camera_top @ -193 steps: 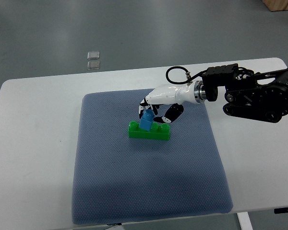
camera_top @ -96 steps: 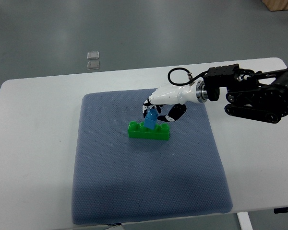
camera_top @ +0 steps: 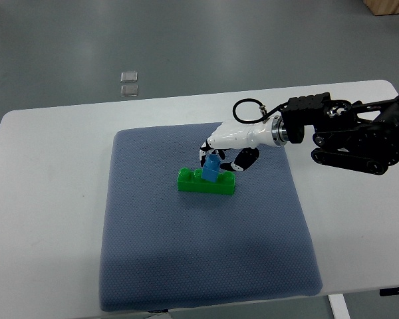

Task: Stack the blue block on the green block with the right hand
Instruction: 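Lower the blue block onto the green block's studs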

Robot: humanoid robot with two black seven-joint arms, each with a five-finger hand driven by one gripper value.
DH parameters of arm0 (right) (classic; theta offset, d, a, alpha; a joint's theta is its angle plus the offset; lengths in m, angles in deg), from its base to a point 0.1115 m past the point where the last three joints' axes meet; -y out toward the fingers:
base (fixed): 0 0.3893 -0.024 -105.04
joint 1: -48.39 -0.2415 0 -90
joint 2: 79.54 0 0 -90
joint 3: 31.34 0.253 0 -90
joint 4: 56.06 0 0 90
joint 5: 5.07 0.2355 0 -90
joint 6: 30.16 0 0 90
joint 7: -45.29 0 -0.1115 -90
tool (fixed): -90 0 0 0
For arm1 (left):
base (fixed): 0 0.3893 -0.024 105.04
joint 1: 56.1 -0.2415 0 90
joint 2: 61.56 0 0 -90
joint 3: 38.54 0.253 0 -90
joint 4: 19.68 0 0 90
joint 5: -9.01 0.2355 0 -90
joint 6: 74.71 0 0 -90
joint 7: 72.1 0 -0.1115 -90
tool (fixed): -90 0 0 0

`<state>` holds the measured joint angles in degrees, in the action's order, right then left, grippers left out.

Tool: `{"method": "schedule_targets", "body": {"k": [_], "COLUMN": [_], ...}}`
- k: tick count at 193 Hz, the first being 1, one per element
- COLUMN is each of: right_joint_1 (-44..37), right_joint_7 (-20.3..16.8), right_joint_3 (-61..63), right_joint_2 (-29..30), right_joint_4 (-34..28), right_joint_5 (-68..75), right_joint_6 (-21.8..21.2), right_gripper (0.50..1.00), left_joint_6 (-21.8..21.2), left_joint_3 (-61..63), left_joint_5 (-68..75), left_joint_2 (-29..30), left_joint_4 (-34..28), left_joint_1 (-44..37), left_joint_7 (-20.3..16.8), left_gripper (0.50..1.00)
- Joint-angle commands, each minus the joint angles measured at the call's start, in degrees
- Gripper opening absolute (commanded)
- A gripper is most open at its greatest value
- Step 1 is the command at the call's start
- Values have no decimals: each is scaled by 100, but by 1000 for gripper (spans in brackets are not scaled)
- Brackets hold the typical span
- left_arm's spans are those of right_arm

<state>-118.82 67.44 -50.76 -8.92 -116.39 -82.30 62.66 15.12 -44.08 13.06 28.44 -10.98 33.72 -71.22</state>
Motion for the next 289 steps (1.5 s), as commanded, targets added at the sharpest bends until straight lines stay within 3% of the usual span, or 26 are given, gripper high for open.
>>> {"method": "schedule_targets", "body": {"k": [1, 289], "right_joint_1": [22, 206], "right_joint_7": [0, 9], "right_joint_3": [-9, -35], "right_joint_2": [22, 215], "right_joint_4": [21, 302], "right_joint_5": [-12, -451], "right_joint_6": [8, 140], "right_gripper": [500, 500], "left_joint_6": [0, 0], "left_joint_3": [0, 0], "left_joint_5": [8, 8], "left_joint_2": [0, 0], "left_joint_4": [0, 0], "left_joint_1": [0, 0], "left_joint_7": [0, 0], "left_gripper": [1000, 1000]}}
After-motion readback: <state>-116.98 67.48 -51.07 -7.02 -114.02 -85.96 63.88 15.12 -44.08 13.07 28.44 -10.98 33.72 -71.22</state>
